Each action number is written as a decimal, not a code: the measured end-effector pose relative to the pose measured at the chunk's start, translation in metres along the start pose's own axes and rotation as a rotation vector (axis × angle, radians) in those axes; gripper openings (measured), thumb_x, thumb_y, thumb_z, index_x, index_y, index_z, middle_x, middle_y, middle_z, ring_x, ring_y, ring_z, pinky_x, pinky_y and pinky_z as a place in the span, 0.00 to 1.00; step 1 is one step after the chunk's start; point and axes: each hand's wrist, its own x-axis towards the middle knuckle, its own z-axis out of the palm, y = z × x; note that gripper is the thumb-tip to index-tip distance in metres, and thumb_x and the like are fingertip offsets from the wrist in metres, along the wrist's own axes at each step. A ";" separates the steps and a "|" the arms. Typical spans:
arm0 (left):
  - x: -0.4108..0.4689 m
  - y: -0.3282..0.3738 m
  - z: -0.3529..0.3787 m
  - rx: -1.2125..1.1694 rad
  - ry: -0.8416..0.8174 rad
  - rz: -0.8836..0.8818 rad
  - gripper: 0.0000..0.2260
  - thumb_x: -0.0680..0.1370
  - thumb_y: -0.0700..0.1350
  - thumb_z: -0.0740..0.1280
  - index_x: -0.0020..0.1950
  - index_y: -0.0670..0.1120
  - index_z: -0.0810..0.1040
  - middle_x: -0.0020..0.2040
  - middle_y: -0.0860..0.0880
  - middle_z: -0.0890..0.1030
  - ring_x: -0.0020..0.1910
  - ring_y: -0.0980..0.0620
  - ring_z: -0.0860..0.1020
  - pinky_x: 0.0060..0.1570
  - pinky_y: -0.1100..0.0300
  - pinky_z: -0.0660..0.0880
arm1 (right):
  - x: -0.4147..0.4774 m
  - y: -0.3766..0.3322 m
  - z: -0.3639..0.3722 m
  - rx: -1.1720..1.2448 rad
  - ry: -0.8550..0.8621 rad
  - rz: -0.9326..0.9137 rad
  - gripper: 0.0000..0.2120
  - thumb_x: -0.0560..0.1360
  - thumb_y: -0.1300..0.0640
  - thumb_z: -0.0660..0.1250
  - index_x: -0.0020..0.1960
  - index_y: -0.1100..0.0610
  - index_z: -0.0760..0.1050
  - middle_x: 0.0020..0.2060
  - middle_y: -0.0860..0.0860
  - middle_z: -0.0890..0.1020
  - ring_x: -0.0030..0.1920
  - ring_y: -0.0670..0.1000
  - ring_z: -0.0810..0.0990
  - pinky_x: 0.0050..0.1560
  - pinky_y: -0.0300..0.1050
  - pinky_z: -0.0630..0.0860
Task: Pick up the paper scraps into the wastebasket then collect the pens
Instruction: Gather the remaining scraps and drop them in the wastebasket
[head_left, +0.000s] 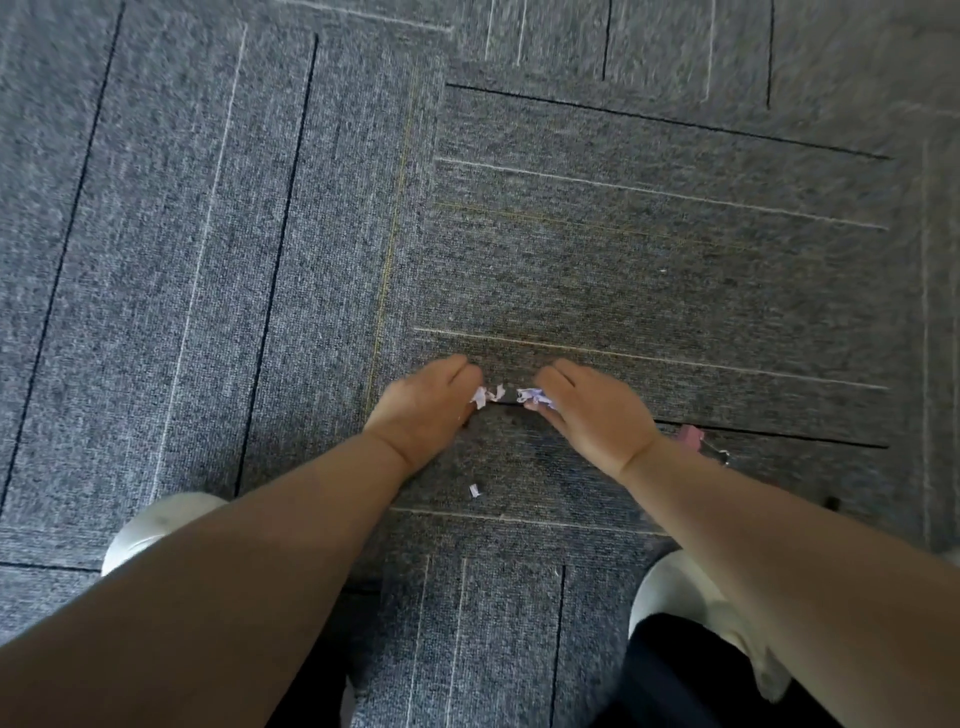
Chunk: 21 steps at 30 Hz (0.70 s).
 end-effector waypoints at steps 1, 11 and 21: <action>0.000 0.001 -0.005 -0.014 0.009 -0.006 0.08 0.79 0.39 0.58 0.57 0.43 0.71 0.52 0.47 0.74 0.41 0.53 0.68 0.37 0.60 0.68 | -0.004 0.001 -0.005 0.016 0.012 0.033 0.12 0.66 0.63 0.75 0.44 0.63 0.73 0.35 0.56 0.78 0.27 0.53 0.76 0.23 0.38 0.69; -0.018 0.058 -0.066 0.079 0.087 0.034 0.05 0.78 0.40 0.61 0.52 0.40 0.71 0.45 0.43 0.75 0.37 0.48 0.71 0.34 0.56 0.67 | -0.063 -0.003 -0.087 0.028 0.169 0.122 0.07 0.72 0.62 0.70 0.44 0.64 0.72 0.32 0.58 0.77 0.24 0.50 0.64 0.22 0.38 0.59; -0.034 0.260 -0.147 -0.023 0.256 0.318 0.05 0.77 0.40 0.64 0.46 0.38 0.73 0.44 0.38 0.78 0.40 0.38 0.76 0.34 0.51 0.70 | -0.227 -0.015 -0.241 0.045 0.499 0.348 0.16 0.75 0.51 0.56 0.40 0.64 0.72 0.34 0.59 0.78 0.29 0.61 0.77 0.24 0.43 0.69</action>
